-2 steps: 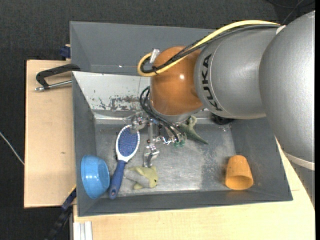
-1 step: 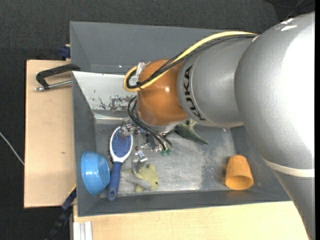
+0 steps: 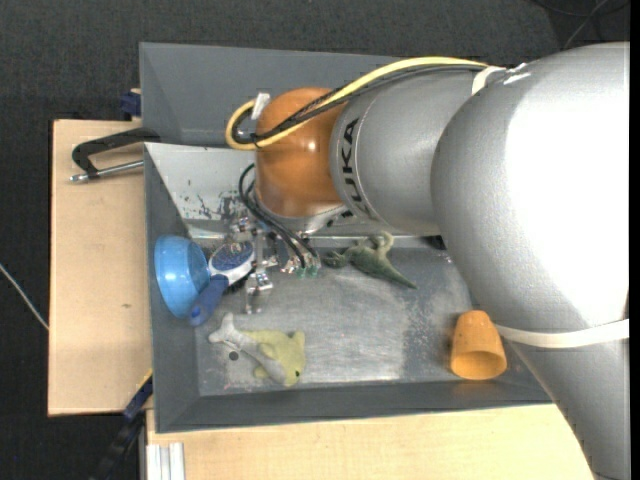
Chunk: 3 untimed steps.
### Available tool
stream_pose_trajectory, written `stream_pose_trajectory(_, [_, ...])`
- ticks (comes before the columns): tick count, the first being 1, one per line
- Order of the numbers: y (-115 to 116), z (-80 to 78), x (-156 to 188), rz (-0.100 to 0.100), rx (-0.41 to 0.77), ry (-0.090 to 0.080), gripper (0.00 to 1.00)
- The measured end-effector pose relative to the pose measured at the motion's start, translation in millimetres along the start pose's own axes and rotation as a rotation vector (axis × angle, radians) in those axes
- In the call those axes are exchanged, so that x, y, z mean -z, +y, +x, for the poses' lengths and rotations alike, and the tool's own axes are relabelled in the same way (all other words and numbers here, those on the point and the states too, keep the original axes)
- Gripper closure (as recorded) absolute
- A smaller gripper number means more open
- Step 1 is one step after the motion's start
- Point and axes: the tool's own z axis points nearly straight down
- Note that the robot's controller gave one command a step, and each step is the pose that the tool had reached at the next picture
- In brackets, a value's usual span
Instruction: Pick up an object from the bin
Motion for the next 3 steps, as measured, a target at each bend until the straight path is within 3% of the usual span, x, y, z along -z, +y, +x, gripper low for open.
stream_pose_trajectory(1, [-1,-3.1,4,0.001,0.001,-0.014,1.00])
stream_pose_trajectory(2, [14,-12.8,147,0.006,0.044,0.019,1.00])
stream_pose_trajectory(3, [1,30.0,163,0.004,0.289,0.034,1.00])
